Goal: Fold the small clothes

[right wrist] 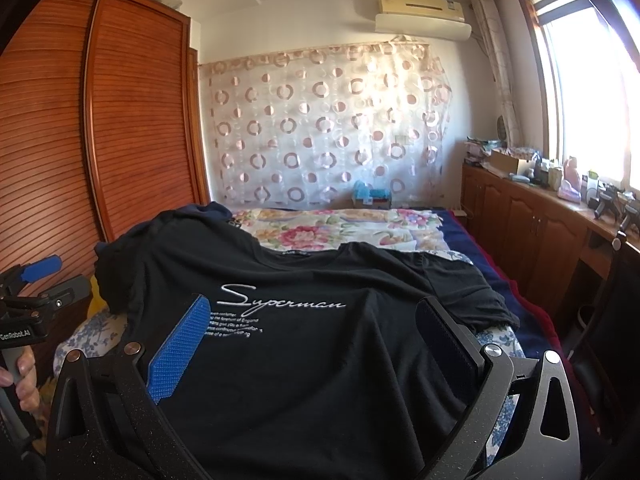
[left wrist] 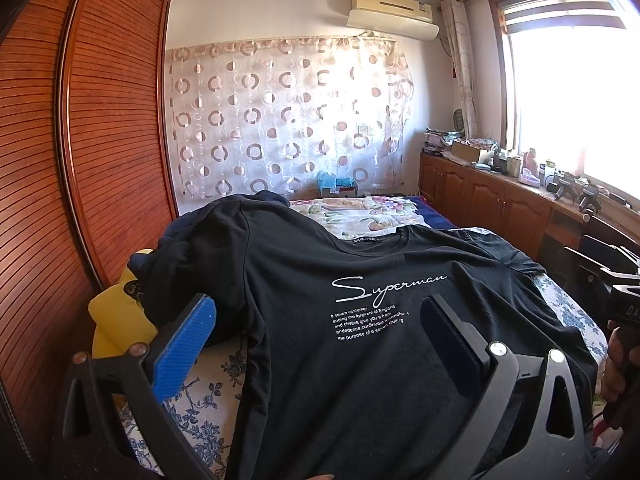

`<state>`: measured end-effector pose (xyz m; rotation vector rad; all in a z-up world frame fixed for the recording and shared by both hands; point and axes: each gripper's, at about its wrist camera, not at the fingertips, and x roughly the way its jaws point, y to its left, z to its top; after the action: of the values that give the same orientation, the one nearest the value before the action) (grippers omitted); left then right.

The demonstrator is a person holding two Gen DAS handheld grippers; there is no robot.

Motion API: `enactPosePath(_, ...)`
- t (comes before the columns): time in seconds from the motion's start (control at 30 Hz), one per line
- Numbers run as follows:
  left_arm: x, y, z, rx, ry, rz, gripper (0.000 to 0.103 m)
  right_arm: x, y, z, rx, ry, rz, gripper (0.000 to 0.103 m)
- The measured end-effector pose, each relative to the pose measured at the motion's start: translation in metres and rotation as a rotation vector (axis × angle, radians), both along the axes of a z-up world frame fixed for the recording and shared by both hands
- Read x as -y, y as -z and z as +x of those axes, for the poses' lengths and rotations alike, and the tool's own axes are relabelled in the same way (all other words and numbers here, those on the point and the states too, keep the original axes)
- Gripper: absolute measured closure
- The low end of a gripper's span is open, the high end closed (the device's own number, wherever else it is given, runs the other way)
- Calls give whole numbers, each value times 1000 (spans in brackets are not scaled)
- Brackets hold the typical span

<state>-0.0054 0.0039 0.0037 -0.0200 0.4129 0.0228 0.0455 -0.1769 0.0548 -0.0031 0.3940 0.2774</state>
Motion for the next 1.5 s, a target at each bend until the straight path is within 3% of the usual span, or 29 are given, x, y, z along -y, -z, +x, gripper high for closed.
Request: enactPosePath(1.5, 10, -14, -7, 22, 15, 16, 0, -6, 0, -2, 4, -2, -1, 0)
